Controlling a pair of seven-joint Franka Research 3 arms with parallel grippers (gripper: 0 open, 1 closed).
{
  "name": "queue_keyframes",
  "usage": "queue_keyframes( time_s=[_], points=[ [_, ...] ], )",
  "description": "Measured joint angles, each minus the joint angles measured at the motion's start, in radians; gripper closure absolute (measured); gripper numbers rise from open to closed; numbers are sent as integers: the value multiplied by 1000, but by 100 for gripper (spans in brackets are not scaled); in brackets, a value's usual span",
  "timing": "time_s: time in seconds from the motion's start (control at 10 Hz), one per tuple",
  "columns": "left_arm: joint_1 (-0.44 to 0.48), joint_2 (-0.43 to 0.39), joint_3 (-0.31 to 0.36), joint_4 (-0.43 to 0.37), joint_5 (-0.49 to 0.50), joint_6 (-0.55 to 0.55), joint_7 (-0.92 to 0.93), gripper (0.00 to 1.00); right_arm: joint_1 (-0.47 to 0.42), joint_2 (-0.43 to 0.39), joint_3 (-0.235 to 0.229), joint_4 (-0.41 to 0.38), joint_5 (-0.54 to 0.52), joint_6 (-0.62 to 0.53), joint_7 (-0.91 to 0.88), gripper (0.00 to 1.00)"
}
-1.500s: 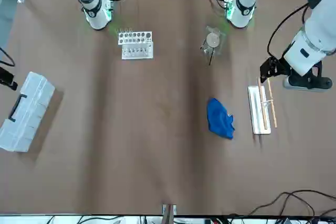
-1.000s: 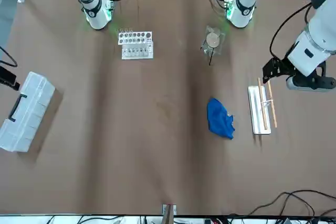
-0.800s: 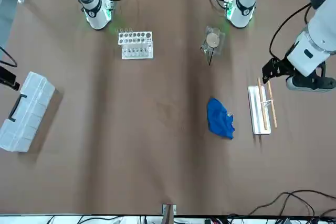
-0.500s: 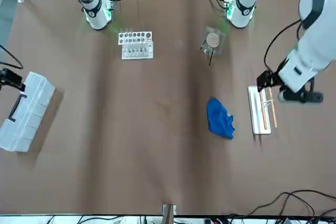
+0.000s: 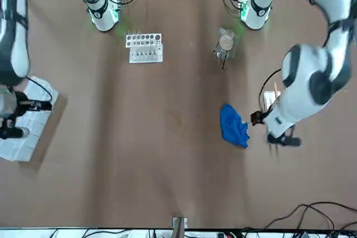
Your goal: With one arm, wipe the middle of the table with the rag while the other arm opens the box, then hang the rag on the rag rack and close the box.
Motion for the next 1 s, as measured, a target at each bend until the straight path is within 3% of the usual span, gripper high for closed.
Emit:
queue_keyframes(
  time_s=[0.3,0.4,0.5,0.7,1.0],
  points=[
    [-30,141,-1,-14,15,132,-44,0,-17,101,-7,-25,-127,18,62,70],
    [-31,159,-1,-14,15,148,-44,0,-22,162,-8,-30,-159,69,151,88],
    [-36,166,-1,-14,15,153,-45,0,-26,212,-9,-43,-185,145,216,99],
    [-39,165,-1,-7,15,154,-47,0,-58,252,-12,-101,-236,348,251,99],
    [-41,191,-1,-8,15,192,-47,0,-108,253,-14,-126,-295,439,251,99]
  ],
)
